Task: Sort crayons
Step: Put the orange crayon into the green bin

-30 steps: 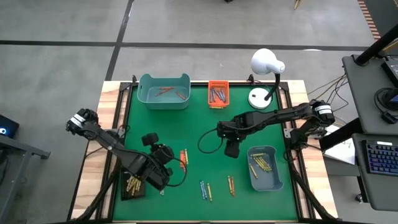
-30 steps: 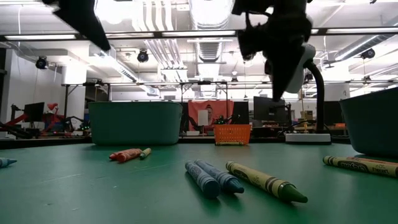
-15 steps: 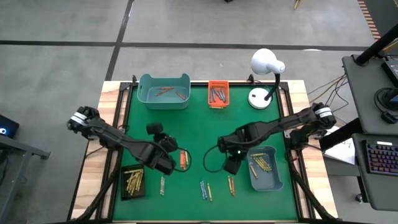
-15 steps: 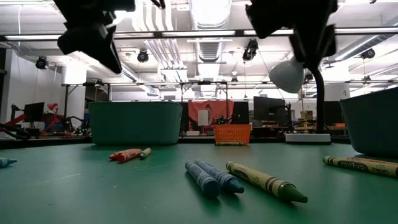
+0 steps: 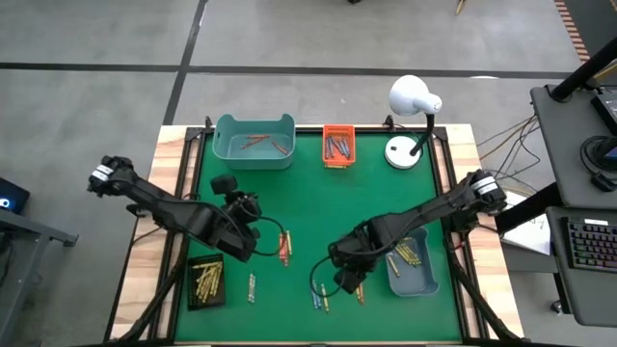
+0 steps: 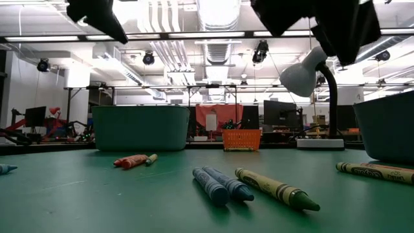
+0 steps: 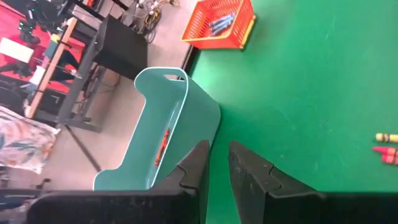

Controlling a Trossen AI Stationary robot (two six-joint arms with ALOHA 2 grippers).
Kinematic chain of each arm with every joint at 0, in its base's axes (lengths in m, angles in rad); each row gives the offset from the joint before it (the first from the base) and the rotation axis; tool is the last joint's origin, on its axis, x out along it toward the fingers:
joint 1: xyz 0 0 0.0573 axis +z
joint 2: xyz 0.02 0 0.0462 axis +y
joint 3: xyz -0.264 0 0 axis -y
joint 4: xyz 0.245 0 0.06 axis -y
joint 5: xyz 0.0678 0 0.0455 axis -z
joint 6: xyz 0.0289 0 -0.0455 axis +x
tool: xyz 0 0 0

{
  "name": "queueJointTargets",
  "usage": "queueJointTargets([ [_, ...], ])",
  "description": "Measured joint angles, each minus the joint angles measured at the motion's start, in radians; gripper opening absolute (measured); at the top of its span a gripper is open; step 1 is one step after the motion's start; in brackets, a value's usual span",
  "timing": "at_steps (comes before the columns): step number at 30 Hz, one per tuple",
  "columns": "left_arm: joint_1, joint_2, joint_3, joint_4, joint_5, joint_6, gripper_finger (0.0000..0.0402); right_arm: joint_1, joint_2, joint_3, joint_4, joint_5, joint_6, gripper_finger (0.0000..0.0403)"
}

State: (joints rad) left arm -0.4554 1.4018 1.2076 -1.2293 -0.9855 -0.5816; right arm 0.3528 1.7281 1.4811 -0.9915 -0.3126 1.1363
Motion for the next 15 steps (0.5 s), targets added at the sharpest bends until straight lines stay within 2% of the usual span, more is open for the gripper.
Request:
queueJointTargets([
  [10, -0.013, -0.142, 0.0, 0.0, -0.008, 0.004, 0.0042, 0.073, 0.036, 0.003, -0.018, -0.004, 0.134, 0.0091],
  [15, -0.013, -0.179, 0.0, 0.002, -0.082, 0.027, 0.0042, 0.104, 0.036, 0.003, -0.104, 0.006, 0.189, 0.0084],
])
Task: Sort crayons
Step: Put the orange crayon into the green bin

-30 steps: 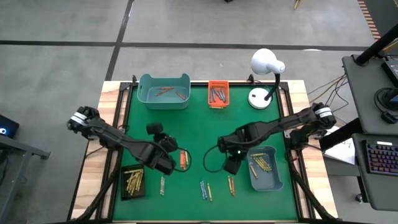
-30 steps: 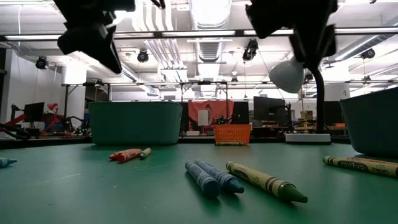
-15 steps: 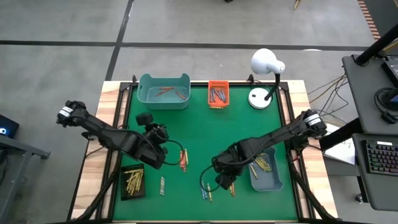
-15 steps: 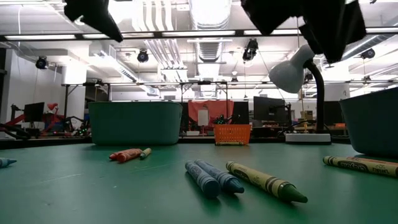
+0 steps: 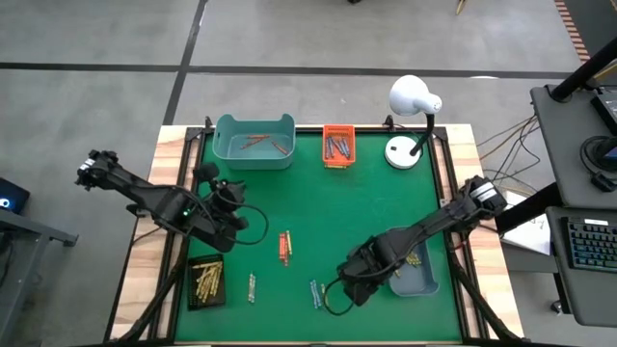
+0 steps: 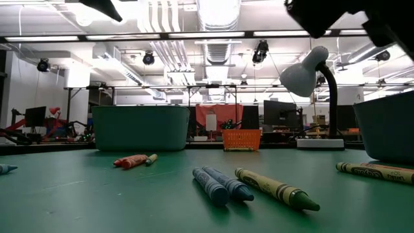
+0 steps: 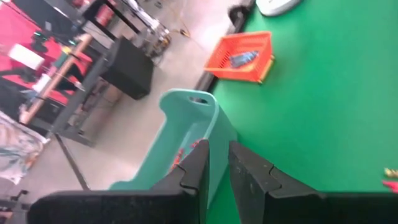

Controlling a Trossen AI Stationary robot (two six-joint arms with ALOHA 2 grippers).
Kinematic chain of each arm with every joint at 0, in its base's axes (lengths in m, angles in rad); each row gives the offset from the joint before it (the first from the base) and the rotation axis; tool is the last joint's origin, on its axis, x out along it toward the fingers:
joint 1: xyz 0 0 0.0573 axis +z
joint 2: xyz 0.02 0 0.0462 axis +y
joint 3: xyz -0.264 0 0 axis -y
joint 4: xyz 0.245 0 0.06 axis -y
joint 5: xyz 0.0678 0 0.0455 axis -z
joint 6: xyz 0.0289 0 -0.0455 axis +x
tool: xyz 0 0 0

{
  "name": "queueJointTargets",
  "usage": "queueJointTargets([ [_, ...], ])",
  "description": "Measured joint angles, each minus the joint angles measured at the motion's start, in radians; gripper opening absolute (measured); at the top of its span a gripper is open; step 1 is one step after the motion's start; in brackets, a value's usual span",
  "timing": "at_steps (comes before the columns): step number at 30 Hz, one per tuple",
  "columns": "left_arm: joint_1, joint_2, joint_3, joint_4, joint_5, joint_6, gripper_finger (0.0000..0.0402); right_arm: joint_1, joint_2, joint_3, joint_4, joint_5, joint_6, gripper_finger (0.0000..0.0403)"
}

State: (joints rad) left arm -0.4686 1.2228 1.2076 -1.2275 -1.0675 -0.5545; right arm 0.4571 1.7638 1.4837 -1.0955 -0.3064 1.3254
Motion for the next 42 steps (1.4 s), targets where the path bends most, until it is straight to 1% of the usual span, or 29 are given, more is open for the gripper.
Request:
queueJointTargets([
  [5, 0.001, -0.016, 0.002, 0.0, -0.074, 0.025, 0.0042, 0.024, 0.0, 0.0, 0.001, 0.069, 0.004, 0.0075],
  [10, 0.001, -0.018, 0.003, 0.001, -0.087, 0.034, 0.0042, 0.032, 0.0, 0.0, 0.006, 0.14, 0.007, 0.0075],
  [15, 0.001, -0.008, 0.003, 0.001, -0.087, 0.034, 0.0042, 0.035, 0.028, 0.0, 0.059, 0.175, -0.093, 0.0075],
  [17, 0.001, -0.007, 0.003, 0.001, -0.086, 0.034, 0.0042, 0.037, 0.052, 0.0, 0.085, 0.168, -0.194, 0.0073],
  [20, 0.001, -0.008, 0.003, 0.001, -0.086, 0.034, 0.0042, 0.057, 0.08, 0.0, 0.087, 0.155, -0.443, 0.0074],
  [22, 0.001, -0.008, 0.003, 0.002, -0.087, 0.034, 0.0042, 0.072, 0.087, 0.0, 0.083, 0.192, -0.593, 0.0075],
  [26, 0.001, -0.008, 0.003, 0.004, -0.094, 0.034, 0.0042, 0.072, 0.08, 0.0, 0.064, 0.277, -0.844, 0.0072],
  [29, 0.001, -0.008, 0.003, 0.007, -0.095, 0.034, 0.0042, 0.075, 0.077, 0.0, 0.014, 0.295, -1.068, 0.0075],
  [31, 0.001, -0.008, 0.003, 0.008, -0.094, 0.034, 0.0042, 0.086, 0.077, 0.0, 0.017, 0.313, -1.199, 0.0079],
  [34, 0.001, -0.008, 0.003, 0.015, -0.094, 0.034, 0.0042, 0.093, 0.078, 0.0, 0.053, 0.369, -1.323, 0.0088],
  [37, 0.001, -0.008, 0.003, 0.02, -0.094, 0.031, 0.0042, 0.096, 0.08, 0.0, 0.102, 0.392, -1.42, 0.0099],
  [42, 0.001, -0.008, 0.003, 0.023, -0.094, 0.03, 0.0042, 0.098, 0.1, 0.0, 0.138, 0.386, -1.488, 0.0119],
])
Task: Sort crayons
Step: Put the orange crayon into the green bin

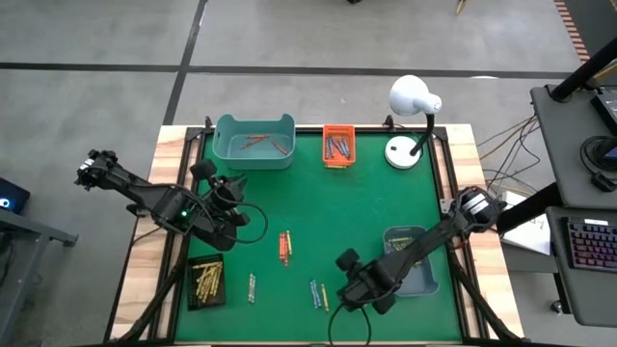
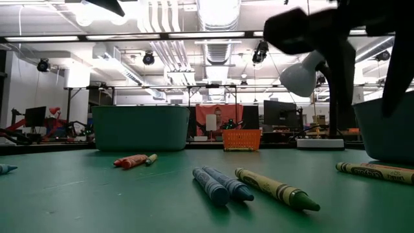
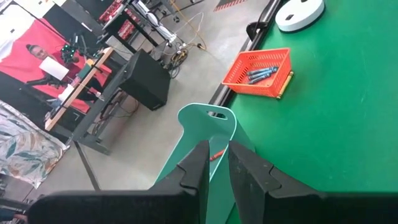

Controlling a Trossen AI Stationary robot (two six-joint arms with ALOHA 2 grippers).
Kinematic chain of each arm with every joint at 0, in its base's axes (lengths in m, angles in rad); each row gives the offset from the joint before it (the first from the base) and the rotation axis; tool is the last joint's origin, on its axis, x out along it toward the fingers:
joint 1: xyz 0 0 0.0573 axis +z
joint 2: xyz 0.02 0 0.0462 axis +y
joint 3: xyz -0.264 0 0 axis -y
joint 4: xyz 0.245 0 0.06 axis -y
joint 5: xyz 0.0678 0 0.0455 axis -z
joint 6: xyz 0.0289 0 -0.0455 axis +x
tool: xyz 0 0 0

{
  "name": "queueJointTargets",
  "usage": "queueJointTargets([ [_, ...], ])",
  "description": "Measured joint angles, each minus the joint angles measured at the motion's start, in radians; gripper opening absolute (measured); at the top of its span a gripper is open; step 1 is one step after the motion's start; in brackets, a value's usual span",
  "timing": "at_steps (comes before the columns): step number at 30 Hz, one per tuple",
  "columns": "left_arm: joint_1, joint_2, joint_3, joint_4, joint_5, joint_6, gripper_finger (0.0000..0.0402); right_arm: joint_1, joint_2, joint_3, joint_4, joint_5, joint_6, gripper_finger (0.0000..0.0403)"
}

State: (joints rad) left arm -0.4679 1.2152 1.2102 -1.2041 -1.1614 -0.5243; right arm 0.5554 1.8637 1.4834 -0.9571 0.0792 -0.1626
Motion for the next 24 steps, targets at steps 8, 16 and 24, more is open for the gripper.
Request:
queueJointTargets([
  [8, 0.0, 0.0, 0.0, 0.004, 0.0, -0.001, 0.0042, -0.001, 0.063, -0.009, -0.006, -0.007, -0.06, 0.0142],
  [16, 0.0, 0.0, 0.0, 0.006, 0.0, -0.001, 0.0042, -0.002, 0.082, -0.015, -0.008, -0.034, -0.082, 0.0139],
  [24, 0.0, 0.0, 0.0, 0.007, 0.001, -0.001, 0.0042, -0.002, 0.082, -0.027, -0.001, -0.034, -0.079, 0.0128],
])
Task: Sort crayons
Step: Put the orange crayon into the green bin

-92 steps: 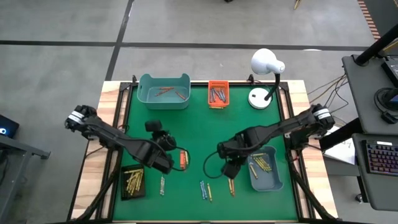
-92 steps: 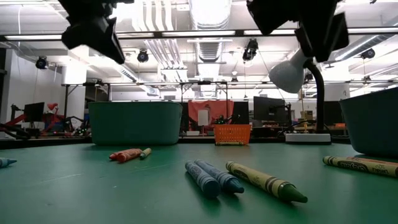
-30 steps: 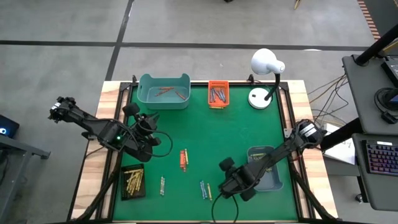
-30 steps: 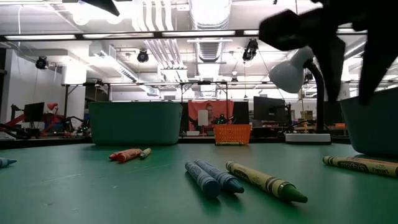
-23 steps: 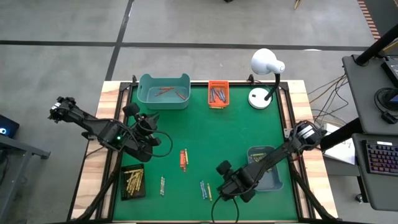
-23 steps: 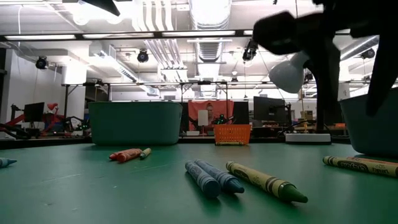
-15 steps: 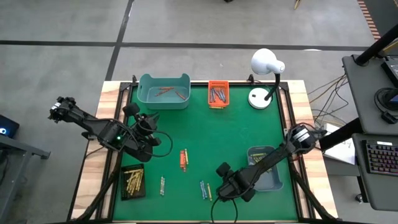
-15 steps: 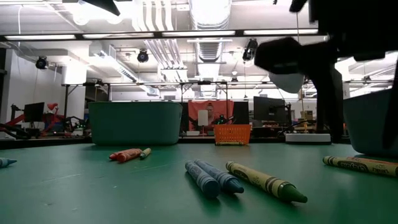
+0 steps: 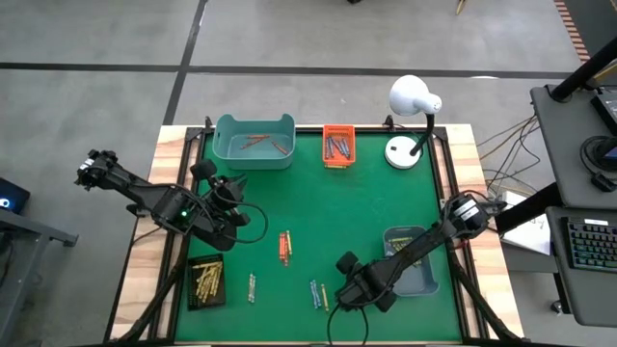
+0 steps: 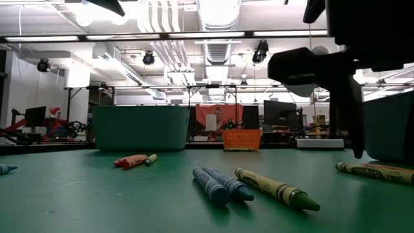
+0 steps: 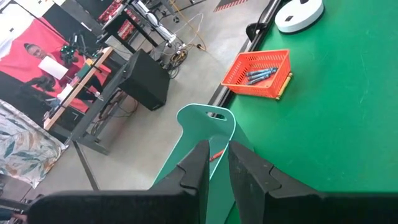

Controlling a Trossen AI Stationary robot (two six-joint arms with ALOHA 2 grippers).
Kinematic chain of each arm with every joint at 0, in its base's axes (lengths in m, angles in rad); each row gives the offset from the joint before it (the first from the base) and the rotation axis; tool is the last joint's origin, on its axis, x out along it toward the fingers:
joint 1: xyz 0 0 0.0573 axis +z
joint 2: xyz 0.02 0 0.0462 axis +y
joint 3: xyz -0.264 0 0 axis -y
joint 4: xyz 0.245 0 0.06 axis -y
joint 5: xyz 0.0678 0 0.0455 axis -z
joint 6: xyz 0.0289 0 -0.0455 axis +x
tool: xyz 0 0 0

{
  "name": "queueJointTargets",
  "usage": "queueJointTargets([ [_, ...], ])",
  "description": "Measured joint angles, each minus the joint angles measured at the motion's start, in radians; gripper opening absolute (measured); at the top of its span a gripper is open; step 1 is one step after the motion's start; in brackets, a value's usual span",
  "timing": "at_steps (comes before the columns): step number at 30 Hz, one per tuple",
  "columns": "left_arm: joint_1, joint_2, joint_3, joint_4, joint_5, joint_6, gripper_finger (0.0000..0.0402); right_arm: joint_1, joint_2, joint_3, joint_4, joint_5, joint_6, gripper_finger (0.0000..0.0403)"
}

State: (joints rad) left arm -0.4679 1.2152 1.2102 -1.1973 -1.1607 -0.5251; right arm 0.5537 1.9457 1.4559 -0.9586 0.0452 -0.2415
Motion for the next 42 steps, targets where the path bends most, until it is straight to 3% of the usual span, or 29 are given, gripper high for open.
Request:
queueJointTargets([
  [9, 0.0, 0.0, 0.0, 0.0, 0.0, 0.0, 0.0042, -0.009, 0.029, -0.013, 0.015, -0.002, -0.018, 0.0128],
  [17, 0.0, 0.0, 0.0, 0.0, 0.0, 0.0, 0.0042, -0.025, 0.033, -0.016, 0.031, -0.035, -0.146, 0.0121],
  [27, 0.0, 0.0, 0.0, 0.0, 0.001, 0.0, 0.0042, -0.04, 0.031, -0.018, 0.037, -0.079, -0.138, 0.0021],
  [30, 0.0, 0.0, 0.0, 0.0, 0.001, 0.0, 0.0042, -0.04, 0.027, -0.005, 0.02, -0.074, -0.117, 0.0013],
  [38, 0.0, 0.0, 0.0, 0.022, 0.001, -0.008, 0.0042, -0.043, 0.022, 0.127, -0.211, -0.064, -0.062, 0.0011],
  [42, 0.0, 0.0, 0.0, 0.038, 0.001, -0.008, 0.0042, -0.056, 0.021, 0.219, -0.334, 0.002, -0.007, 0.0011],
])
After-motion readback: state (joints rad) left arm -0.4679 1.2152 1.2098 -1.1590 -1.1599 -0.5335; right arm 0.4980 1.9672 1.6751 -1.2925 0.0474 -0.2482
